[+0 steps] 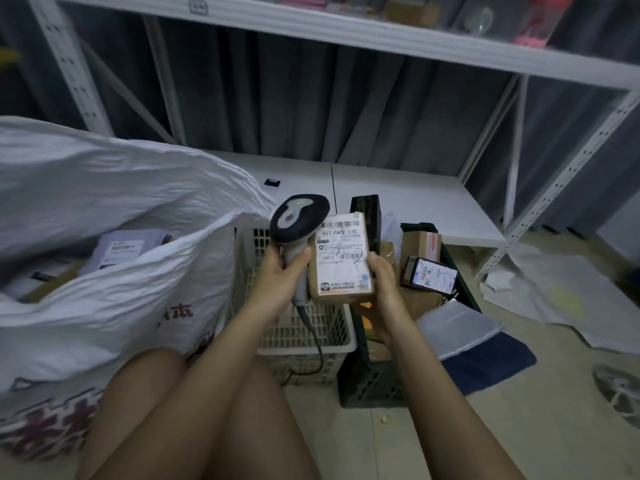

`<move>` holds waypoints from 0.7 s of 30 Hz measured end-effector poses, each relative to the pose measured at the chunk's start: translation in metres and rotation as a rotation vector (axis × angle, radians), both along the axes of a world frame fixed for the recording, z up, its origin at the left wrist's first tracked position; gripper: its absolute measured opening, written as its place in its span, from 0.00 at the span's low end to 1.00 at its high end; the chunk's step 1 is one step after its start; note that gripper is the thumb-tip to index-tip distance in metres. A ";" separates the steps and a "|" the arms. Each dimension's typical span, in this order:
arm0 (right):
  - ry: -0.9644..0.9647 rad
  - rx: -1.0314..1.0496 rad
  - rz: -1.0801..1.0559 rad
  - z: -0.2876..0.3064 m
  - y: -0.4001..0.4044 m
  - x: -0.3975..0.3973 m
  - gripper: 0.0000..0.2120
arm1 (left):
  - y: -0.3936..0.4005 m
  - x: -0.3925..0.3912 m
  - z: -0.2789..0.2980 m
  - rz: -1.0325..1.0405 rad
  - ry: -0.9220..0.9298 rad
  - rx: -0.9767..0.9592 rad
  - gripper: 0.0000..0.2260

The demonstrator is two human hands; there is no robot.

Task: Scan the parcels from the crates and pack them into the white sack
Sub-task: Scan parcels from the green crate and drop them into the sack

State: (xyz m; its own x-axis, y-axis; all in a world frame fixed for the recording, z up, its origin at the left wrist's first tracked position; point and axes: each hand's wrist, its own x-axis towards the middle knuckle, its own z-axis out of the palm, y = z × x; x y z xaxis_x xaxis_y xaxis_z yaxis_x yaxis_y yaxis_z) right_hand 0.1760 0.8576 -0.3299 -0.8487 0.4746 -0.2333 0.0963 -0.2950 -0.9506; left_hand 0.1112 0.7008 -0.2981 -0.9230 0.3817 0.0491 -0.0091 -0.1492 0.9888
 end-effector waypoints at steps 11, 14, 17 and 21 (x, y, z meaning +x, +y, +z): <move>-0.089 0.160 0.135 0.031 0.010 -0.029 0.34 | -0.039 -0.023 0.023 0.017 0.060 -0.130 0.14; -0.081 0.197 0.039 0.036 0.011 -0.044 0.47 | -0.035 -0.028 0.026 0.046 0.054 -0.175 0.14; -0.091 0.253 0.021 0.032 0.022 -0.057 0.45 | -0.030 -0.031 0.027 0.035 0.065 -0.222 0.15; -0.088 0.241 -0.012 0.027 0.035 -0.066 0.36 | -0.025 -0.030 0.033 -0.029 0.111 -0.294 0.15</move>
